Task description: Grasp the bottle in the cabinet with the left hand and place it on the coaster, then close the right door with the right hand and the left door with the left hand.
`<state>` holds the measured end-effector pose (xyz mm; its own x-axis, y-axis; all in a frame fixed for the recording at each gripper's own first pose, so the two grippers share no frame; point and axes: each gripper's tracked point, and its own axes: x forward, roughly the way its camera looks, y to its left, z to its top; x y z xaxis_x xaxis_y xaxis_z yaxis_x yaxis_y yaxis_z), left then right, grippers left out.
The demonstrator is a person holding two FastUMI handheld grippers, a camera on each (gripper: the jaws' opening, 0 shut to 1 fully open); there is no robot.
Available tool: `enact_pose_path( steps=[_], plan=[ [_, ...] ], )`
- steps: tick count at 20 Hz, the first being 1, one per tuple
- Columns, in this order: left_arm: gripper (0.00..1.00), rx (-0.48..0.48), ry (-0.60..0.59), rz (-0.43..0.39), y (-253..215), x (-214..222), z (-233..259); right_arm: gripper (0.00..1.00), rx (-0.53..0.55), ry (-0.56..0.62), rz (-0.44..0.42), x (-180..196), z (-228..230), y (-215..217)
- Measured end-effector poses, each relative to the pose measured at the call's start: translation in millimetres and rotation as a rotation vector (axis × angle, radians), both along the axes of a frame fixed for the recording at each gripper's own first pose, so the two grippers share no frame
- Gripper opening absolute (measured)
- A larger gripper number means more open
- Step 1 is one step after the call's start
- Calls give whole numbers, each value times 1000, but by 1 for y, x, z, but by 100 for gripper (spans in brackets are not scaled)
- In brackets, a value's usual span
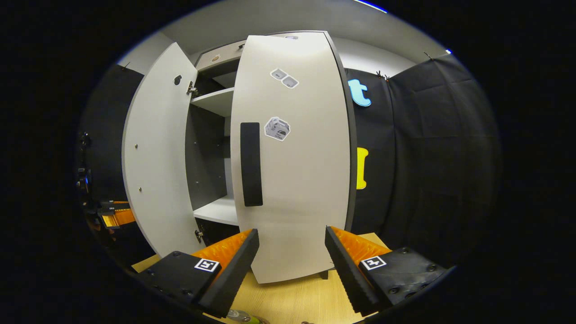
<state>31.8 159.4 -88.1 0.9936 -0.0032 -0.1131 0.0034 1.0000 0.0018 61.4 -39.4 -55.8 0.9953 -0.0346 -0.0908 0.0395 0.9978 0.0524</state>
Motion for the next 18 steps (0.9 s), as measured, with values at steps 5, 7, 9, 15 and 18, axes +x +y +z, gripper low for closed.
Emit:
enact_pose_path(
  steps=[5, 7, 9, 15, 18],
  plan=[
    [77, 16, -9, 47, -24, 12, 3, 98, -5, -26, 57, 13, 15, -16],
    [81, 13, -23, 35, -41, 19, 8, 98, 3, -25, 79, 17, 15, -24],
    [81, 0, -28, 4, -63, 28, 9, 98, 8, -25, 94, 20, 14, -33],
    [89, 92, -25, 35, -101, 65, 6, 98, 31, -42, 115, 17, 21, -53],
    [90, 54, -43, 10, -119, 73, 8, 98, 29, -45, 112, 15, 22, -65]
  ],
)
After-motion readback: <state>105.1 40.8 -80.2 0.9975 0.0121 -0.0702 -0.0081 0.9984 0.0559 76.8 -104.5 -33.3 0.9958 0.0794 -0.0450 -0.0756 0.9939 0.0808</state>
